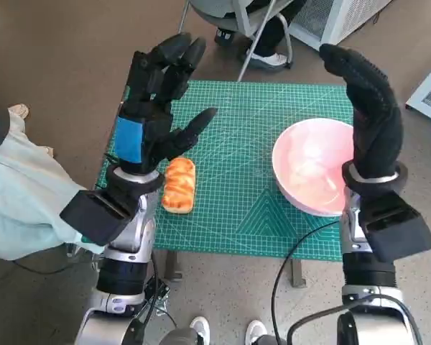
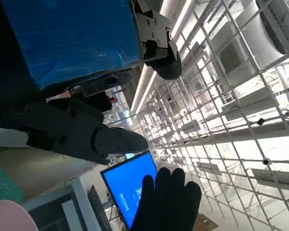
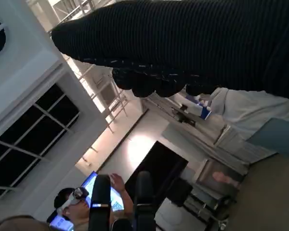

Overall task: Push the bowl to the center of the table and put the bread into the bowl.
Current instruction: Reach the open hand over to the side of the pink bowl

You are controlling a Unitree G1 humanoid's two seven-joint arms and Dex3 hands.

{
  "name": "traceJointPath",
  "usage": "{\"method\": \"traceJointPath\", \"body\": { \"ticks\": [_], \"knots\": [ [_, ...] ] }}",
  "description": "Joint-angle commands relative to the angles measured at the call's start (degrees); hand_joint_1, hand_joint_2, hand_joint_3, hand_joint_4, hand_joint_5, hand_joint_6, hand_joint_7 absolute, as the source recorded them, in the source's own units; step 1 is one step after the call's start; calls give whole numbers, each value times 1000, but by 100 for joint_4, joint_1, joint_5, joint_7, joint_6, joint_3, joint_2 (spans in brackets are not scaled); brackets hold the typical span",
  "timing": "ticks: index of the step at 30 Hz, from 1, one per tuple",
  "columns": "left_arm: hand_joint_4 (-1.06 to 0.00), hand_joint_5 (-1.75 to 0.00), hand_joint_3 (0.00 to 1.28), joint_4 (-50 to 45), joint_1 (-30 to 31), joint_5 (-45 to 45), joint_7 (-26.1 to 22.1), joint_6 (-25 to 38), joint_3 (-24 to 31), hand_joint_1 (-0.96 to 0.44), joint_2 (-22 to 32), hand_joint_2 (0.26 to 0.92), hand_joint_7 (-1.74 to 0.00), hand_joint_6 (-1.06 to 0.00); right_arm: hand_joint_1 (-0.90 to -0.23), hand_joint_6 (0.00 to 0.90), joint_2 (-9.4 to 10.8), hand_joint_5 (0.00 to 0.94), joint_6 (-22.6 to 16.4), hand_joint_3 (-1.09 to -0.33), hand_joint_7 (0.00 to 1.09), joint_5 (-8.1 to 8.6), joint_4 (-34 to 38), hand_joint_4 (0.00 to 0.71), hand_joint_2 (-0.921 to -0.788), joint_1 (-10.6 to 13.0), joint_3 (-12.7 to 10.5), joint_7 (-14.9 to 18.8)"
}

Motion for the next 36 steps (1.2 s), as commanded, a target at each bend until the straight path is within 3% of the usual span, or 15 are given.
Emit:
{"method": "traceJointPath", "body": {
  "ticks": [1, 3, 9, 18, 24, 36],
  "knots": [
    [-433, -94, 255, 23, 112, -23, 6, -13, 32, -219, -15, 921, -779, -143, -541, 17, -434, 18, -168, -787, 754, 227, 411, 295, -921, 312, -457, -19],
    [-433, -92, 254, 49, 131, -49, -8, -23, 47, -219, -14, 921, -769, -150, -539, 8, -622, 30, -280, -799, 756, 185, 681, 283, -921, 383, -706, -201],
    [-433, -90, 253, 71, 152, -83, -32, -40, 65, -221, -24, 921, -752, -161, -530, 0, -864, 34, -427, -802, 737, 219, 1477, 266, -921, 414, -1088, -433],
    [-433, -84, 254, 94, 159, -111, -46, -42, 101, -218, -22, 921, -734, -175, -496, -1, -1076, 25, -532, -868, 698, -30, 2564, 260, -921, 564, -1293, -1075],
    [-436, -82, 253, 119, 165, -126, -71, -70, 130, -222, -27, 921, -724, -184, -488, -1, -968, 24, -365, -883, 690, -169, 3101, 264, -921, 659, -1246, -1446],
    [-437, -73, 254, 124, 161, -107, -106, -93, 191, -237, 22, 921, -702, -193, -504, 32, -507, 19, 593, -887, 619, -126, 3772, 284, -921, 615, -1118, -1666]
  ]
}}
